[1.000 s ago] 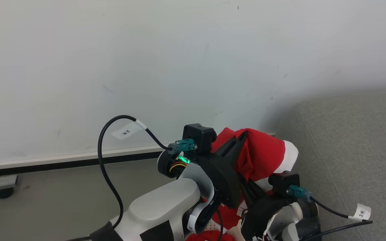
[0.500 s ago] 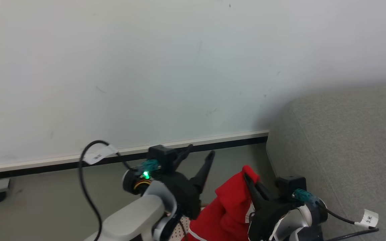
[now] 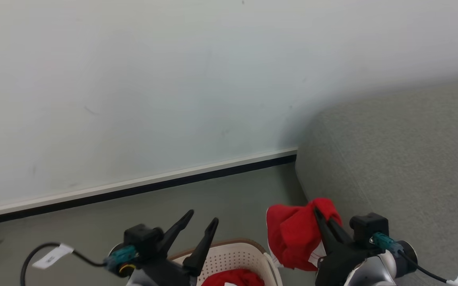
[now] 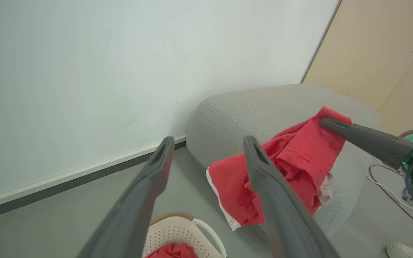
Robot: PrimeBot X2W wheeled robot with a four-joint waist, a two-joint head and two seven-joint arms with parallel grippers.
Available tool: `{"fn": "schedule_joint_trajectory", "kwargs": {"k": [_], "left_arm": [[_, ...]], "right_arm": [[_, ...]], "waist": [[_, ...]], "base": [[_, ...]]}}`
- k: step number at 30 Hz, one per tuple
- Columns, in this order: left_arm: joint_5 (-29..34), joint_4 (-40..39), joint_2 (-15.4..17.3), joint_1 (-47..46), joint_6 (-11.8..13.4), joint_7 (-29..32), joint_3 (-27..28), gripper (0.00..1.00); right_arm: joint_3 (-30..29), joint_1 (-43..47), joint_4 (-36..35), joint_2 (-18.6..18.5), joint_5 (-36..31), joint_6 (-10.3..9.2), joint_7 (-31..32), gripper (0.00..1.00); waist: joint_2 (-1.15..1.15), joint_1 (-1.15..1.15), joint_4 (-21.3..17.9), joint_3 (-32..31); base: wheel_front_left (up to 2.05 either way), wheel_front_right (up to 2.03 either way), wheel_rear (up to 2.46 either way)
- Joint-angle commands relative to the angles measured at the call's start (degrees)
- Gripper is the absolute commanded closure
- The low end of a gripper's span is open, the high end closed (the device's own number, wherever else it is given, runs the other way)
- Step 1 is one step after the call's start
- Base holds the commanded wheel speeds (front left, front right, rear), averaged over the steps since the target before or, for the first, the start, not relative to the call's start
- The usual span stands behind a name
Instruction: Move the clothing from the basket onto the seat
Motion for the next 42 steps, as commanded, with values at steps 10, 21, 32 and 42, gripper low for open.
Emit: {"fn": "schedule_joint_trajectory", "kwargs": {"k": [10, 21, 32, 42], "left_arm": [[9.9, -8.4, 0.5, 14.2, -0.6, -0.3, 14.1, 0.00], [15.9, -9.7, -1.5, 18.7, -2.3, -0.2, 18.6, 0.00], [18.3, -5.8, -3.2, 14.2, -5.7, -0.2, 16.4, 0.00], [18.7, -5.1, -3.1, 14.1, -6.0, -0.2, 15.5, 0.00]], "right_arm": [[-2.4, 5.3, -8.0, 0.0, -1.7, 0.00, 3.6, 1.00], [-1.5, 6.4, -10.3, 0.0, -0.3, 0.00, 4.3, 1.00], [-5.2, 8.7, -12.2, 0.1, 0.8, 0.00, 2.2, 1.00], [-3.1, 5.7, -11.1, 0.1, -0.2, 0.00, 2.4, 1.00]], "waist": [[0.00, 0.00, -10.3, 2.7], [0.00, 0.00, -22.0, 6.2], [0.00, 0.00, -23.9, 9.6], [0.00, 0.00, -23.9, 11.4]], "base": [[0.00, 0.00, 0.00], [0.00, 0.00, 0.00], [0.00, 0.00, 0.00], [0.00, 0.00, 0.00]]}}
